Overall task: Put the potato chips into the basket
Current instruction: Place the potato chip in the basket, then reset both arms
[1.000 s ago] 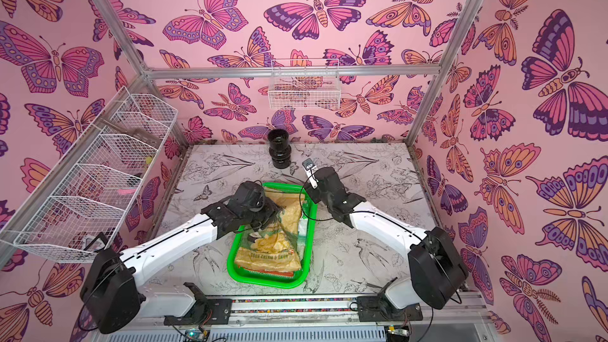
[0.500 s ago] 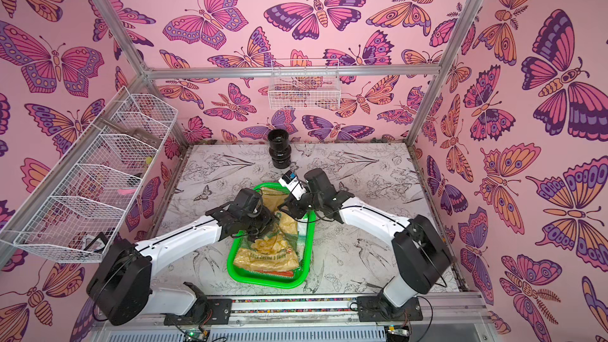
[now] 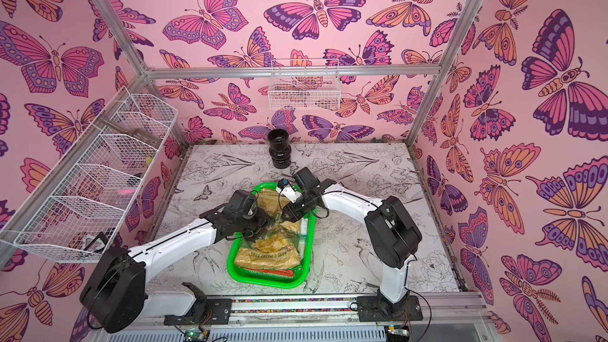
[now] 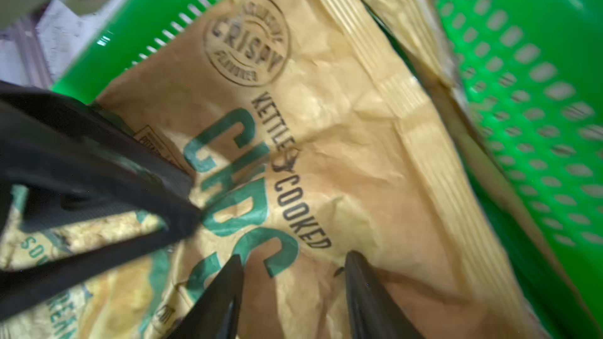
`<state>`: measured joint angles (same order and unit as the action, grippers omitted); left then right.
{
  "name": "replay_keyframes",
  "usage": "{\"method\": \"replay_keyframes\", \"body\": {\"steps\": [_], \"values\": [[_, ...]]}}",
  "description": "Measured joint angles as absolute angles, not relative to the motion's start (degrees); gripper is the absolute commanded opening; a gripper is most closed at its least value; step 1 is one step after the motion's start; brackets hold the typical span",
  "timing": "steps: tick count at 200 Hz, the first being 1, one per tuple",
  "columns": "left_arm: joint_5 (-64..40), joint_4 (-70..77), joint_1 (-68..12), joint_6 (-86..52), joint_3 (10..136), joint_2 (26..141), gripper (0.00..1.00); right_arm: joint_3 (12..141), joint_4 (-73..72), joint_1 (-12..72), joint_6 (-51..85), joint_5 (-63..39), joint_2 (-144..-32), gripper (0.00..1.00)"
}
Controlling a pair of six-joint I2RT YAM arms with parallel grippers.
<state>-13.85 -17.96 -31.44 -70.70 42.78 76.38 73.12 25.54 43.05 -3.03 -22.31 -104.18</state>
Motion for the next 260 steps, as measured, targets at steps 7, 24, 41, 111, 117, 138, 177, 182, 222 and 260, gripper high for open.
{"method": "replay_keyframes", "body": {"steps": [7,24,41,111,117,138,177,182,222,260], "values": [[-13.9,-18.0,-31.2,-70.5,42.5,76.3,0.51,72.2,25.5,43.0,-3.0,-21.3,-103.2,0.55],[-14.1,-17.8,-31.1,-70.0,42.4,76.3,0.51,70.7,25.5,43.1,-2.9,-18.9,-101.6,0.56],[-14.2,-17.7,-31.1,-69.5,42.3,76.3,0.51,70.4,25.8,43.2,-2.8,-17.4,-101.1,0.56],[-8.0,-23.9,-30.9,-59.6,46.0,70.3,0.51,71.2,28.2,41.1,0.6,-12.2,-96.9,0.59],[-6.0,-24.6,-30.8,-57.3,47.4,68.6,0.51,71.4,28.1,40.1,1.7,-11.1,-95.9,0.59],[3.4,-23.9,-30.7,-49.6,52.1,62.4,0.77,71.2,26.9,35.9,5.7,-7.1,-91.4,0.60],[25.6,-12.7,-26.3,-33.2,47.4,53.3,0.88,63.8,19.3,21.7,16.4,1.1,-80.2,0.62],[27.4,-10.7,-24.9,-31.1,45.7,53.0,0.88,62.2,18.5,19.4,17.9,2.2,-79.2,0.62],[35.1,-0.4,-12.7,-19.1,35.5,57.6,0.89,47.1,13.6,7.0,24.8,12.2,-75.0,0.62],[39.0,8.3,-4.7,-18.0,31.1,64.0,0.88,35.5,4.8,7.0,21.9,23.3,-68.1,0.64]]}}
